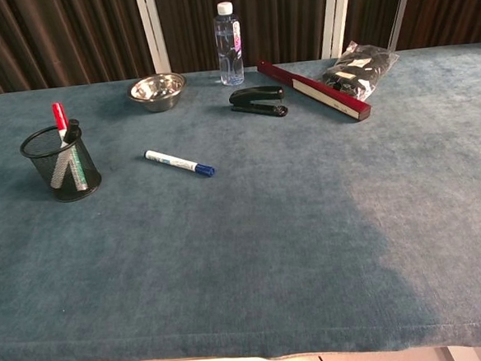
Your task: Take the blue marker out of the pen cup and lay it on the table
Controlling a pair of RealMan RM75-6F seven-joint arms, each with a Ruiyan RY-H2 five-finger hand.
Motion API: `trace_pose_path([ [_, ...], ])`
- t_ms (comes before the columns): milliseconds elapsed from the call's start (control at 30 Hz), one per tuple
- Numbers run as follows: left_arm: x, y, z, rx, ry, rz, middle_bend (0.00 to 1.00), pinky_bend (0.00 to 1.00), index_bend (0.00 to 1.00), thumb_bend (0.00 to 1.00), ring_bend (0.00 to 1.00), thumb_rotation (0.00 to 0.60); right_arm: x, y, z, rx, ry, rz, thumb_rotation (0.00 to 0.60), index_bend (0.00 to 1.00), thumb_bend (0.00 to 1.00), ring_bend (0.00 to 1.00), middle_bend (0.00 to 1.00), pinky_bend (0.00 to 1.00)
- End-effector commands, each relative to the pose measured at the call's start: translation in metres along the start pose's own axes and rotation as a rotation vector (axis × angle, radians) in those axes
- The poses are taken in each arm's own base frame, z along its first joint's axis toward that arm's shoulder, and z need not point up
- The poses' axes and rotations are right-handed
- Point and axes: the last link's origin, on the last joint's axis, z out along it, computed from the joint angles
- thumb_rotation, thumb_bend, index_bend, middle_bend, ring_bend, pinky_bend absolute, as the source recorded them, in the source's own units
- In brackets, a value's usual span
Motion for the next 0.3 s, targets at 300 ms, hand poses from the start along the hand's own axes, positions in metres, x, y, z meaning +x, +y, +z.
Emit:
trace_pose_path([
  [300,-0.012,-0.029,-0.102,0.003,-0.009,-0.019,0.15,0.0,0.12,0.3,0.07,0.6,-0.004,-0.004,-0.002,0.012,0.004,-0.008,0.6,0.0,0.15,0.0,0.0,0.0],
])
